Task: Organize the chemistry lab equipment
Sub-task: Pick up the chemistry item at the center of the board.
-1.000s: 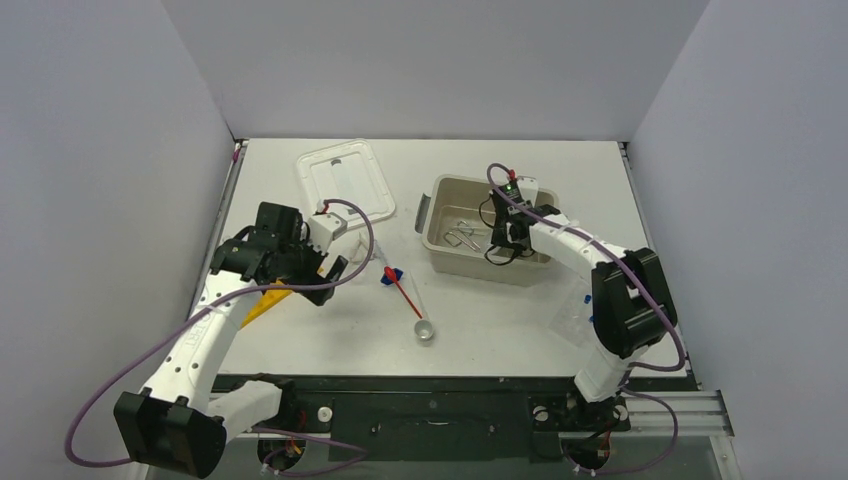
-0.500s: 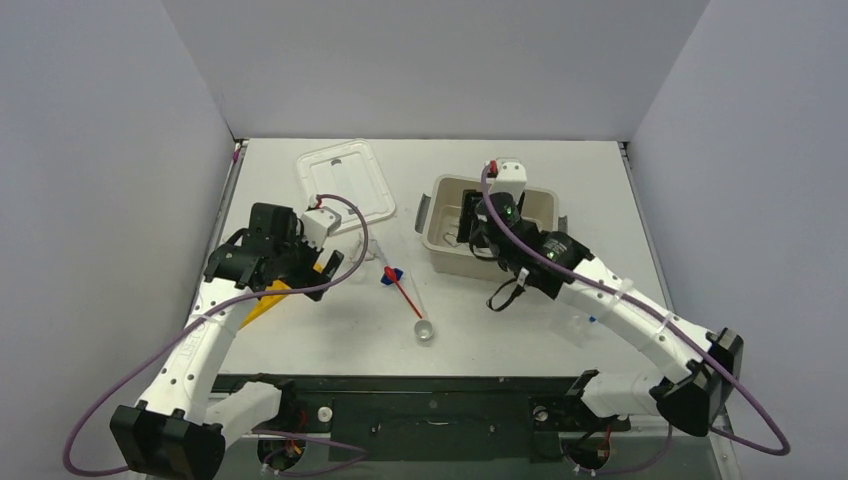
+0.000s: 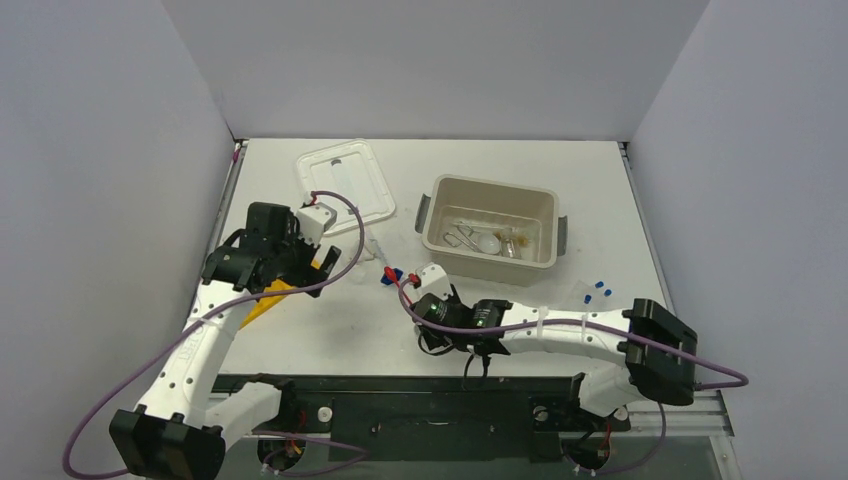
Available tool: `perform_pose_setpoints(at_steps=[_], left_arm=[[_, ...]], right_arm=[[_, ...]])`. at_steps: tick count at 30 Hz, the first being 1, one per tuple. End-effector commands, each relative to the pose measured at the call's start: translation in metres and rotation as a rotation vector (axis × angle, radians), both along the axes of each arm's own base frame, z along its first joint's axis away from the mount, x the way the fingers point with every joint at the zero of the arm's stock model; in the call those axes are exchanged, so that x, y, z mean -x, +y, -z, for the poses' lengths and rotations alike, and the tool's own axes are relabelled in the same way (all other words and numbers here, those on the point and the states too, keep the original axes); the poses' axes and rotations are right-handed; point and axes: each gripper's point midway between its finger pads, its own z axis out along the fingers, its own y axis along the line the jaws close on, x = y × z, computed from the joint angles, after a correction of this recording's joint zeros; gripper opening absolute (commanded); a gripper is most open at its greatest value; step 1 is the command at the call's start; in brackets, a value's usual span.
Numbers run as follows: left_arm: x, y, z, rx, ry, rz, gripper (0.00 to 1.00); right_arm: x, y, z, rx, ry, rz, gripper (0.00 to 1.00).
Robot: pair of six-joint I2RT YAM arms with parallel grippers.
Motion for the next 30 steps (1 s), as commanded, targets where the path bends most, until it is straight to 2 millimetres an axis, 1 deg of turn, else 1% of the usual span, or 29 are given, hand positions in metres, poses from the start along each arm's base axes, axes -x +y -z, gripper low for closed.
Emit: perform_pose_setpoints(at_steps=[1, 4, 11, 14, 16, 17, 18, 19, 20, 21, 22, 23, 24, 25, 26, 27, 28, 29, 30], left_arm=[[-0.006, 0.001, -0.012, 0.008, -0.060, -0.011, 0.97], [-0.004, 0.002, -0.012, 0.004, -0.058, -0.006, 0.97], [0.001, 0.002, -0.010, 0.003, -0.055, 0.005, 0.97], [0.000, 0.002, -0.011, 0.005, -0.057, 0.007, 0.97], [0.000, 0.001, -0.011, 0.005, -0.057, 0.010, 0.96], [0.001, 0.001, -0.010, 0.006, -0.056, 0.011, 0.96], [0.000, 0.001, -0.010, 0.006, -0.056, 0.012, 0.97], [0.001, 0.001, -0.010, 0.007, -0.055, 0.015, 0.97], [0.001, 0.001, -0.010, 0.007, -0.054, 0.015, 0.97], [0.001, 0.001, -0.010, 0.008, -0.054, 0.017, 0.97], [0.002, 0.001, -0.010, 0.007, -0.053, 0.019, 0.97], [0.002, 0.001, -0.010, 0.006, -0.054, 0.020, 0.97], [0.002, 0.001, -0.010, 0.005, -0.054, 0.023, 0.97], [0.003, 0.001, -0.010, 0.005, -0.053, 0.024, 0.97], [0.003, 0.001, -0.009, 0.004, -0.051, 0.027, 0.97], [0.004, 0.001, -0.009, 0.002, -0.050, 0.031, 0.97], [0.005, 0.000, -0.008, 0.004, -0.047, 0.035, 0.97], [0.005, 0.000, -0.008, 0.005, -0.045, 0.040, 0.97], [0.006, -0.001, -0.008, 0.009, -0.042, 0.044, 0.97]], right_arm=[[0.002, 0.025, 0.002, -0.087, 0.010, -0.009, 0.45], [0.003, 0.028, 0.012, -0.072, 0.028, -0.021, 0.42], [0.002, 0.028, 0.034, -0.026, 0.046, -0.016, 0.38], [0.001, 0.028, 0.042, -0.016, 0.050, -0.011, 0.34], [0.000, 0.028, 0.045, -0.011, 0.053, -0.006, 0.29], [-0.001, 0.028, 0.046, -0.011, 0.052, -0.002, 0.23], [-0.003, 0.028, 0.046, -0.012, 0.051, 0.001, 0.20], [-0.003, 0.028, 0.046, -0.010, 0.049, 0.004, 0.14], [-0.006, 0.027, 0.043, -0.012, 0.044, 0.010, 0.10], [-0.008, 0.026, 0.040, -0.010, 0.034, 0.015, 0.02], [-0.012, 0.025, 0.033, -0.016, 0.022, 0.023, 0.00], [-0.014, 0.021, 0.029, -0.012, 0.020, 0.028, 0.00], [-0.021, 0.020, 0.015, -0.040, 0.003, 0.041, 0.00], [-0.023, 0.017, 0.009, -0.044, 0.001, 0.049, 0.00], [-0.031, 0.015, -0.009, -0.083, -0.015, 0.062, 0.00], [-0.034, 0.012, -0.018, -0.098, -0.018, 0.069, 0.00], [-0.043, 0.009, -0.039, -0.147, -0.035, 0.084, 0.00], [-0.047, 0.007, -0.053, -0.170, -0.046, 0.090, 0.00], [-0.056, 0.000, -0.073, -0.203, -0.074, 0.104, 0.00]])
